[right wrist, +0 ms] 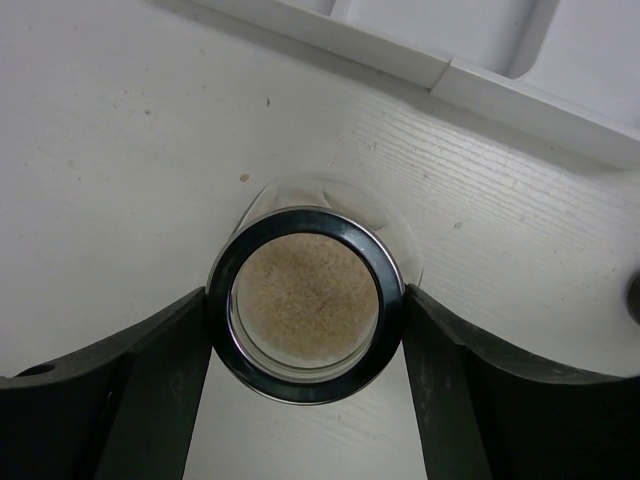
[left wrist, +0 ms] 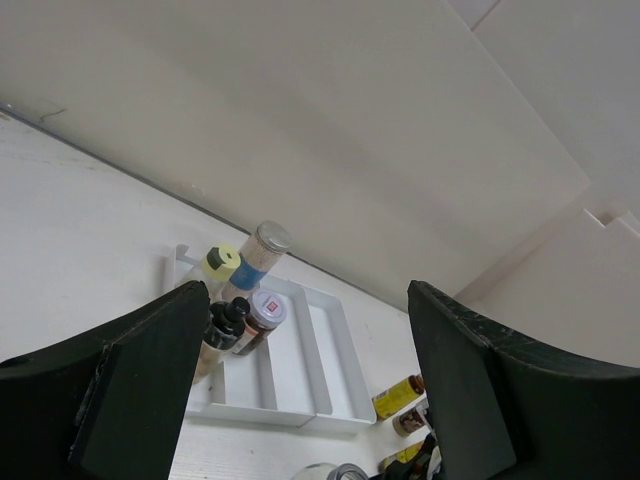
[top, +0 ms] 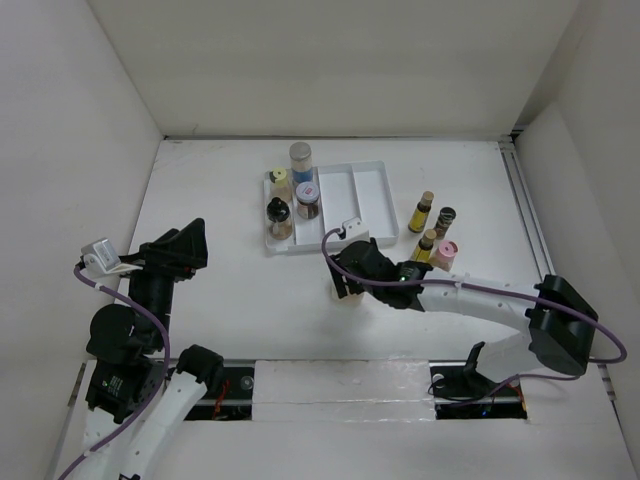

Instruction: Organize the condiment bottles

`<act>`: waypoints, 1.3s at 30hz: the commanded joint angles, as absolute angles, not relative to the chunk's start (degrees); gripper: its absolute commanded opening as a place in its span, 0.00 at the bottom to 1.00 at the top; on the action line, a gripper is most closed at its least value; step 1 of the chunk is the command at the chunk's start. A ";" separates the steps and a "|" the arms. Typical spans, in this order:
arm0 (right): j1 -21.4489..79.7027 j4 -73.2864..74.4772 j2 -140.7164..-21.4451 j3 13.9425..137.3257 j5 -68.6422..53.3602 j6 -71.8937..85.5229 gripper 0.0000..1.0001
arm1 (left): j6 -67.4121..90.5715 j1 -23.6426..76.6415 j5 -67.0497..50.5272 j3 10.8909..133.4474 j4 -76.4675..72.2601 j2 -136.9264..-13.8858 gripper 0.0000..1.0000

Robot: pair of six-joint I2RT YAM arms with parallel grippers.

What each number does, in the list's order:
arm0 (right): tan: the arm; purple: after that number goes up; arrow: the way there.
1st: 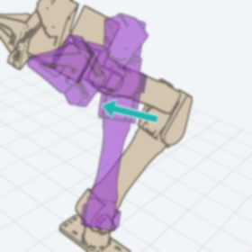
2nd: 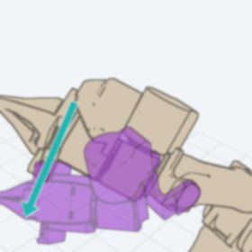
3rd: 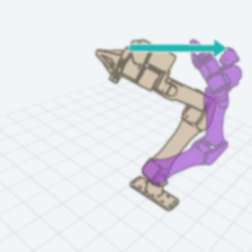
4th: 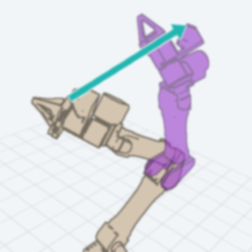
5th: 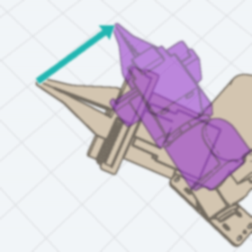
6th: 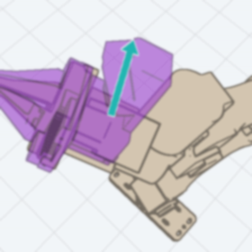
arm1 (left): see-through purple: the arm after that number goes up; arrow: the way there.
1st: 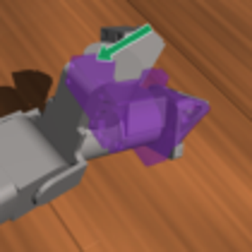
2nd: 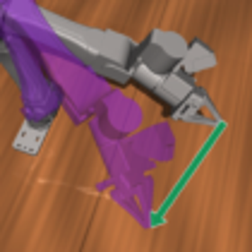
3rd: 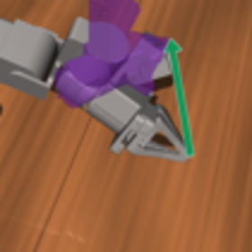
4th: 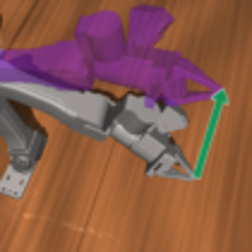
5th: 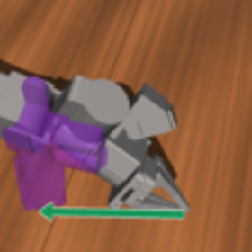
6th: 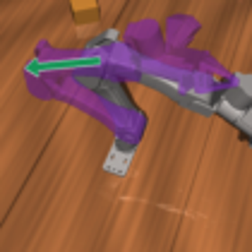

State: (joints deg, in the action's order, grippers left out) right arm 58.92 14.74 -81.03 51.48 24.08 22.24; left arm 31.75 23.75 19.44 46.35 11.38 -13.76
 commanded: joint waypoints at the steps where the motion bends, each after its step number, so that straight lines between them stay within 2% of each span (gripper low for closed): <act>1: 58.71 14.77 -78.14 52.20 25.22 21.10 0.55 | 30.85 23.55 18.54 46.05 8.53 -13.62 0.77; 8: 58.19 17.22 -74.01 62.04 29.00 11.88 0.52 | 30.85 23.55 18.54 46.05 8.53 -13.62 0.77; 13: 48.72 15.56 -77.16 69.68 19.27 3.09 0.52 | 30.85 23.55 18.02 46.05 8.53 -13.62 0.77; 20: 38.33 7.22 -87.18 79.35 4.32 -7.38 0.53 | 30.85 23.55 18.02 46.05 8.53 -14.15 0.77; 26: 31.65 7.55 -100.97 93.06 -9.03 -11.25 0.55 | 30.85 23.55 18.02 46.05 8.53 -14.15 0.77; 29: 30.33 8.09 -106.86 98.34 -12.20 -11.25 0.55 | 30.85 23.55 18.02 46.05 8.53 -14.15 0.77; 39: 28.48 9.40 -119.17 107.84 -11.60 -11.25 0.55 | 30.85 23.55 18.02 46.05 8.53 -14.15 0.77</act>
State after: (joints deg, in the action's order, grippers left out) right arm 28.64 13.89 -119.79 102.67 -9.87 -10.50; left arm 31.75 23.75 18.52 46.35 11.38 -13.76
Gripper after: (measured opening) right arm 0.754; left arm 0.765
